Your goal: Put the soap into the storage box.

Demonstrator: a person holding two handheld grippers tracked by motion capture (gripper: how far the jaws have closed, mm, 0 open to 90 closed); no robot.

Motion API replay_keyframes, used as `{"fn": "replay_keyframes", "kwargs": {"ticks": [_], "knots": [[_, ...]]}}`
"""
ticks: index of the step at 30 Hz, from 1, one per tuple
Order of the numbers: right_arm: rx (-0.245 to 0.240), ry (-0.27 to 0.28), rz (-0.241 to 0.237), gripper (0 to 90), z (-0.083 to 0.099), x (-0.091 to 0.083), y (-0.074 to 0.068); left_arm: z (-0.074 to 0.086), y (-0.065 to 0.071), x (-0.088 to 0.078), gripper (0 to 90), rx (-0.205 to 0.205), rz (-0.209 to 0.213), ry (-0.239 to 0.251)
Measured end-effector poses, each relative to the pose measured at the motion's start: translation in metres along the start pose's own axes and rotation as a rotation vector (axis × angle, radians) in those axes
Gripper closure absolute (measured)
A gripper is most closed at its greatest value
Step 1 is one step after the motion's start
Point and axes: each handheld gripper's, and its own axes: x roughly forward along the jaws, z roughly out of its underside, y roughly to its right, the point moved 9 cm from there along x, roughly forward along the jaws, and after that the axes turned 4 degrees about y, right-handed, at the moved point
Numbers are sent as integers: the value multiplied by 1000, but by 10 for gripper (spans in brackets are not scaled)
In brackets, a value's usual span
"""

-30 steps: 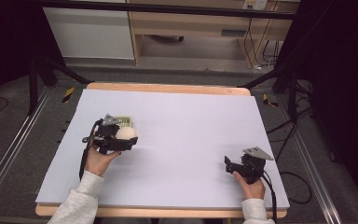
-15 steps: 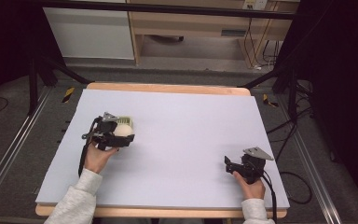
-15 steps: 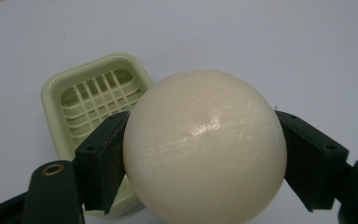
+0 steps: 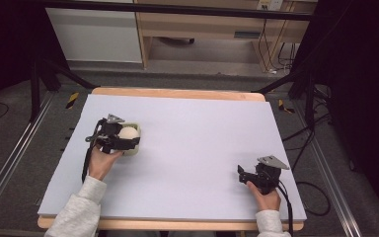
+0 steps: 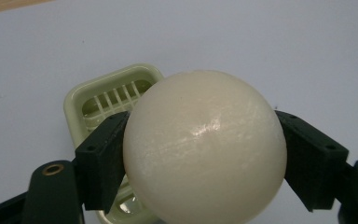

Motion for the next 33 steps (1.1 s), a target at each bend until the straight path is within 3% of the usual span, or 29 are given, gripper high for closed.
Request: {"fn": "replay_keyframes", "kwargs": {"ticks": [16,33], "knots": [[7,2,-5,50,0,0,0,6,-22,18,229,-26,-32,-35],[5,6,0,50,0,0,0,13,-29,29,229,-34,-52,-64]]}}
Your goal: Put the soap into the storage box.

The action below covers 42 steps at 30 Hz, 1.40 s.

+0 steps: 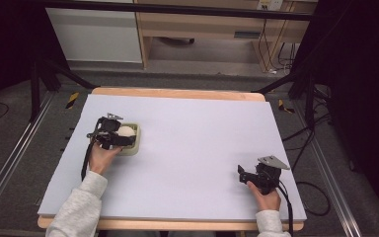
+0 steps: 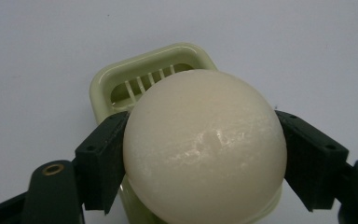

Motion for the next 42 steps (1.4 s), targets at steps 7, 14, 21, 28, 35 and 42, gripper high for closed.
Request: {"fn": "replay_keyframes", "kwargs": {"ticks": [7,14,21,28,35,42], "knots": [[0,0,0,50,0,0,0,4,-3,3,229,1,-7,-22],[1,0,1,50,0,0,0,7,-4,5,229,-5,-5,-24],[-1,1,3,50,0,0,0,9,-1,8,229,7,-6,-35],[0,0,2,50,0,0,0,10,-1,8,228,7,-6,-32],[0,0,0,50,0,0,0,10,-1,8,226,10,0,-30],[-1,2,2,49,0,0,0,3,-3,-2,198,-6,-4,22]]}}
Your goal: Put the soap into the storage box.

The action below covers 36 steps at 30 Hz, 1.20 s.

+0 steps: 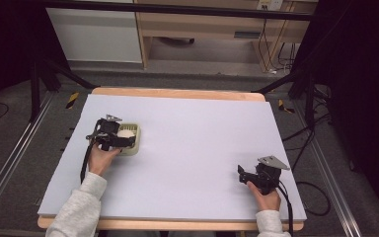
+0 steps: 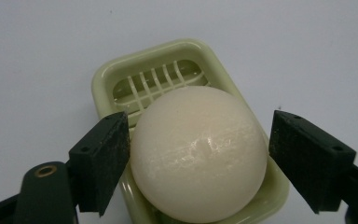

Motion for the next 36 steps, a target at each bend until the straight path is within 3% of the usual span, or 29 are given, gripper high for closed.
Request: {"fn": "replay_keyframes", "kwargs": {"ticks": [16,28,33,36], "knots": [[6,3,1,49,0,0,1,-1,10,-28,152,11,8,70],[6,7,4,49,0,-1,1,18,11,-51,151,19,-17,127],[4,13,6,47,-1,-1,1,32,12,-58,152,12,-19,148],[6,12,4,47,-1,-1,1,41,15,-61,160,28,-20,148]]}}
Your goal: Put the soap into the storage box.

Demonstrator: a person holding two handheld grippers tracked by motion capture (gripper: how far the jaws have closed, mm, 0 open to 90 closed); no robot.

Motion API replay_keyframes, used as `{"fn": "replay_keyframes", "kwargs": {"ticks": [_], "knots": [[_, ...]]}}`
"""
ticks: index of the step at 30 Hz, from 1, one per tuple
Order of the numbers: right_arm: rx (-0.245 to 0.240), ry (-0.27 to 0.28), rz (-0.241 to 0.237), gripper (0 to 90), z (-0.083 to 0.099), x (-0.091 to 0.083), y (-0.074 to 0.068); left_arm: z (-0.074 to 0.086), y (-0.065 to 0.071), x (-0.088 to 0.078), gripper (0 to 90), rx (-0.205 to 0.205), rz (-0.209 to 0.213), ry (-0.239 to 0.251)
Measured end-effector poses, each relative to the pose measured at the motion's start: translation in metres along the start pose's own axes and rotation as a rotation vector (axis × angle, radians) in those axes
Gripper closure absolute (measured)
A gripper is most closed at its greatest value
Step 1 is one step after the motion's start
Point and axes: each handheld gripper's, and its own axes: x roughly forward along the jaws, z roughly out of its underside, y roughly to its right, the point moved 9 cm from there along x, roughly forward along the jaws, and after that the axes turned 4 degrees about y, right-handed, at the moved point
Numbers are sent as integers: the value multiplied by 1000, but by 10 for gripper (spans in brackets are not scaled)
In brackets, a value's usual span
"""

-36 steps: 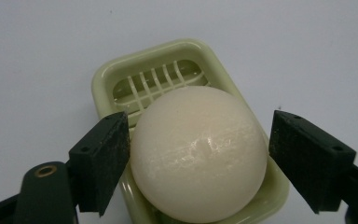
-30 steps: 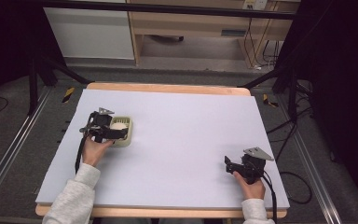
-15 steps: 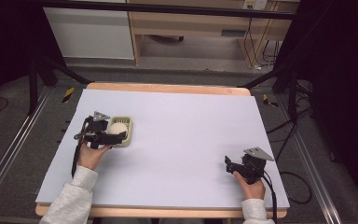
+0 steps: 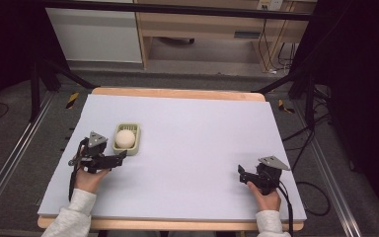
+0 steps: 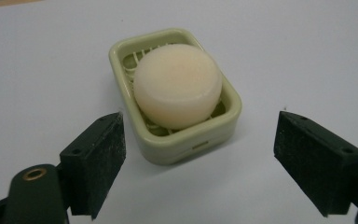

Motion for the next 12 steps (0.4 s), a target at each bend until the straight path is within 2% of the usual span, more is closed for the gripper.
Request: {"fn": "replay_keyframes", "kwargs": {"ticks": [8,10,12], "knots": [[-1,2,-2,46,0,0,0,24,3,-10,149,16,29,-23],[-1,1,-2,46,0,0,0,29,1,-13,140,36,22,-31],[1,0,-2,46,0,0,0,33,-1,-15,127,38,13,-35]]}}
